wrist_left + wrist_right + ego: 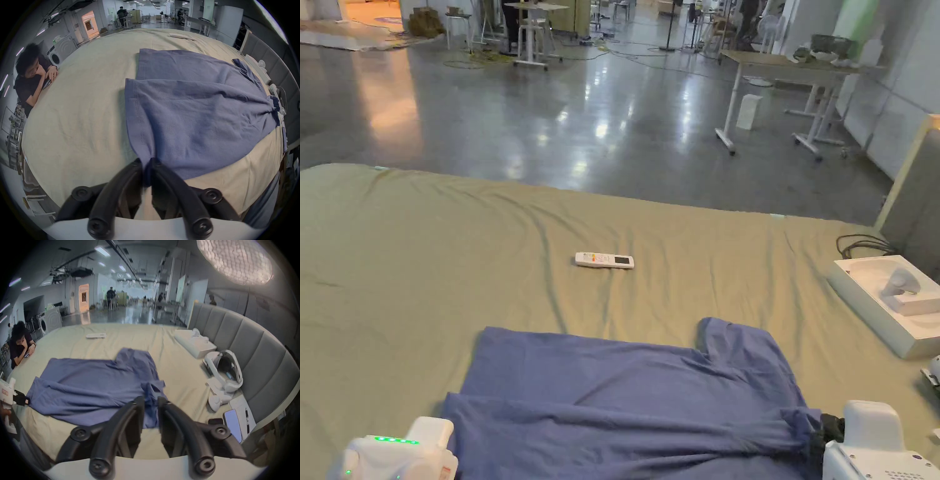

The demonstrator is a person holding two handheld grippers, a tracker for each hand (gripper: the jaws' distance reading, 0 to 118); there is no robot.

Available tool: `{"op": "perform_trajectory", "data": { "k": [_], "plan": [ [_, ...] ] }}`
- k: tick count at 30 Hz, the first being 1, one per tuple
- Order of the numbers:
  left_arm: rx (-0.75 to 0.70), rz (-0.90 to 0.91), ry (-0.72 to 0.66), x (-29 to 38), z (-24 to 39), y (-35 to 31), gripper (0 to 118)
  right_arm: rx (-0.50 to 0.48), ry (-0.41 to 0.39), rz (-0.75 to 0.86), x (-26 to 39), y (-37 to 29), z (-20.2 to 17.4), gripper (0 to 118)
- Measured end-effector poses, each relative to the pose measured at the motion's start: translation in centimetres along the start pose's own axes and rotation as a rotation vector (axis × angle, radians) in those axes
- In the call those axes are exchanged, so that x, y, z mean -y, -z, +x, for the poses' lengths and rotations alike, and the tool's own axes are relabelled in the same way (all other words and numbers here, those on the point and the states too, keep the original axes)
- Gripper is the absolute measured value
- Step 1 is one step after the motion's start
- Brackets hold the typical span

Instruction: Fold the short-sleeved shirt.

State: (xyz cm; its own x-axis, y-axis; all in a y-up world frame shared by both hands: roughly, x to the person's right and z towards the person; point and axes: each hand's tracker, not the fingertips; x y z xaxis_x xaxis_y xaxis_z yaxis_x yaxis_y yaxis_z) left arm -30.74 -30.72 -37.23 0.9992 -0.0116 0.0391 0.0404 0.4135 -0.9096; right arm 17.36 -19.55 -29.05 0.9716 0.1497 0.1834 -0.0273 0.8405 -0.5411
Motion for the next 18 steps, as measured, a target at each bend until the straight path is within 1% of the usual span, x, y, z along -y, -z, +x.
{"op": "perform_trajectory", "data": {
  "k": [2, 4, 6, 10, 13, 16, 18],
  "plan": [
    [0.033, 0.013, -0.016, 0.2, -0.8, -0.6, 6, -0.002, -0.005, -0.106, -0.1, 1.3, 1.6, 39],
    [0.033, 0.033, -0.029, 0.2, -1.4, -1.0, 6, -0.015, 0.024, -0.180, -0.2, 2.5, 3.0, 53],
    [0.042, 0.043, -0.036, 0.4, -1.5, -1.4, 6, -0.016, 0.033, -0.250, -0.1, 3.8, 3.8, 60],
    [0.041, 0.055, -0.040, -0.1, -2.0, -1.8, 6, -0.028, -0.033, -0.369, 0.3, 6.7, 3.7, 62],
    [0.029, 0.064, -0.029, -0.4, -1.8, -2.0, 6, -0.046, -0.072, -0.434, 1.0, 9.0, 2.6, 62],
    [0.029, 0.062, -0.028, -0.5, -1.8, -1.8, 6, -0.010, -0.132, -0.506, 1.9, 11.9, 1.7, 62],
    [0.028, 0.063, -0.032, -0.4, -1.9, -1.7, 6, -0.016, -0.146, -0.559, 2.9, 13.7, 1.4, 61]
  ]
}}
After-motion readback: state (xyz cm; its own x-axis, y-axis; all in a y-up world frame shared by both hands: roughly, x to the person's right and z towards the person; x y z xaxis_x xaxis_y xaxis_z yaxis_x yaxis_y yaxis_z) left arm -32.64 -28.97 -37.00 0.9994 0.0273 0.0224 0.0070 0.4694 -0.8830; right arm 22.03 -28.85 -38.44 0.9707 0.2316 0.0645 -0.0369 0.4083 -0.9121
